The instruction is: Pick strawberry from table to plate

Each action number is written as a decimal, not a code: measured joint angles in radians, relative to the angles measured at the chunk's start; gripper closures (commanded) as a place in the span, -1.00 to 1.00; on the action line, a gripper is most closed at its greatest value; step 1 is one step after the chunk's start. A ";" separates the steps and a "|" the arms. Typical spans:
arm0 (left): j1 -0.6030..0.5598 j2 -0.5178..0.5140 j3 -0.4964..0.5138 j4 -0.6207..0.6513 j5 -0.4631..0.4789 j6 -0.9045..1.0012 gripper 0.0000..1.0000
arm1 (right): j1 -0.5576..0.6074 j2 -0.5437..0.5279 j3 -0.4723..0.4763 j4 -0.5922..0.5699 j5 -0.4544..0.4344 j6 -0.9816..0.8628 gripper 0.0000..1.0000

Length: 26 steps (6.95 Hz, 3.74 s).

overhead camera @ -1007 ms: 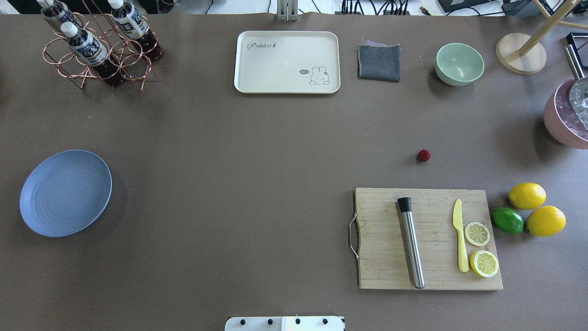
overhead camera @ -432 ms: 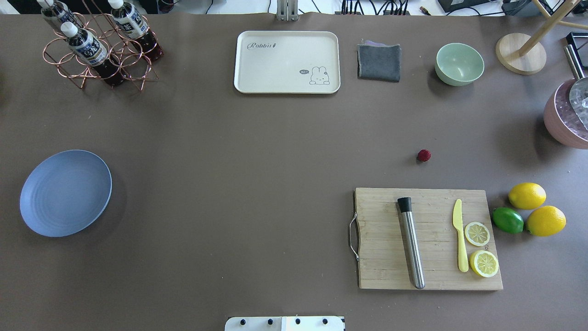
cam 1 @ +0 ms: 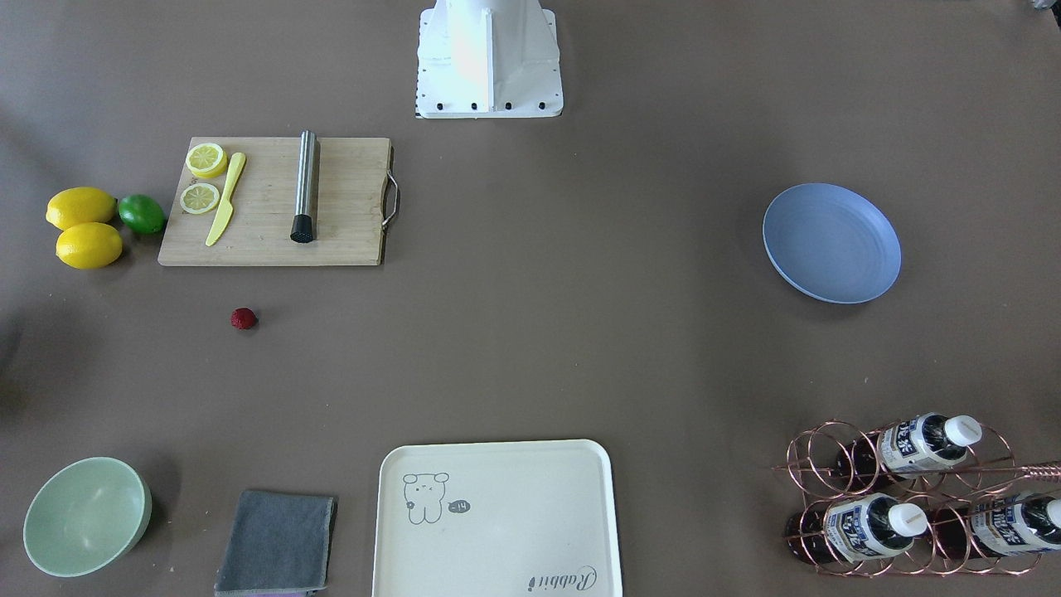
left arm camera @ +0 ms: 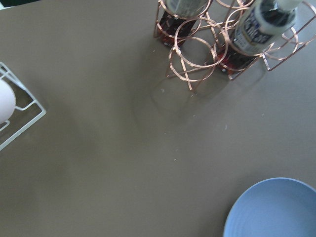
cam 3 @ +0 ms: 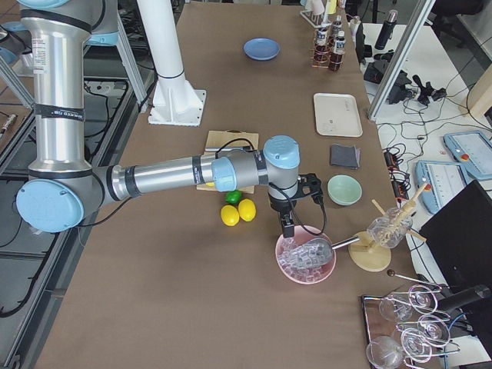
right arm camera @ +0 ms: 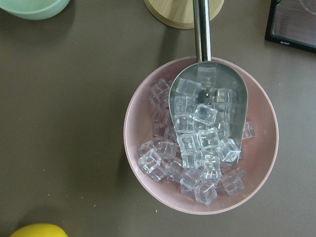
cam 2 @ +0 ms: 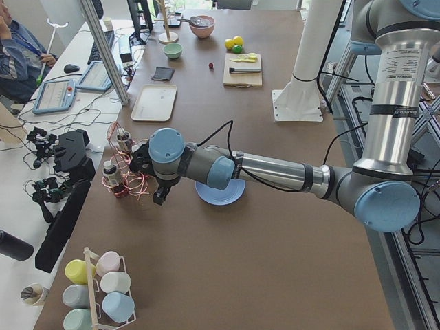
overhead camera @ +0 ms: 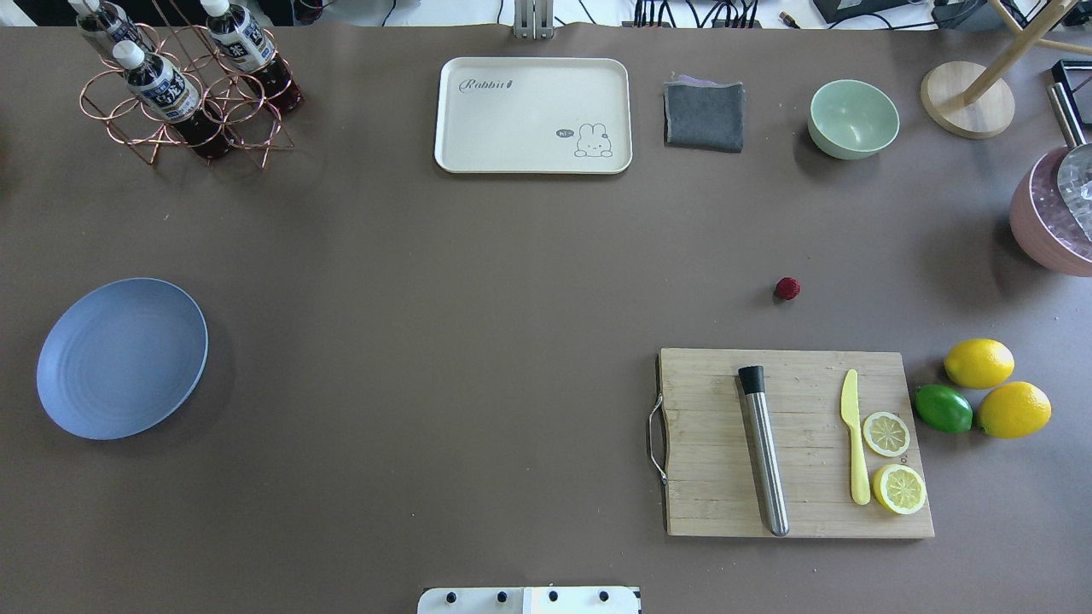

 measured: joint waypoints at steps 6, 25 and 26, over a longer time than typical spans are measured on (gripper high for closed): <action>0.304 0.080 0.236 -0.655 0.157 -0.425 -0.96 | -0.328 0.031 -0.001 0.289 -0.131 0.600 -1.00; 0.545 0.000 0.234 -0.945 0.250 -0.955 1.00 | -0.349 0.033 -0.005 0.308 -0.139 0.612 -1.00; 0.554 -0.065 0.230 -0.899 0.254 -0.995 1.00 | -0.349 0.032 -0.004 0.308 -0.137 0.612 -1.00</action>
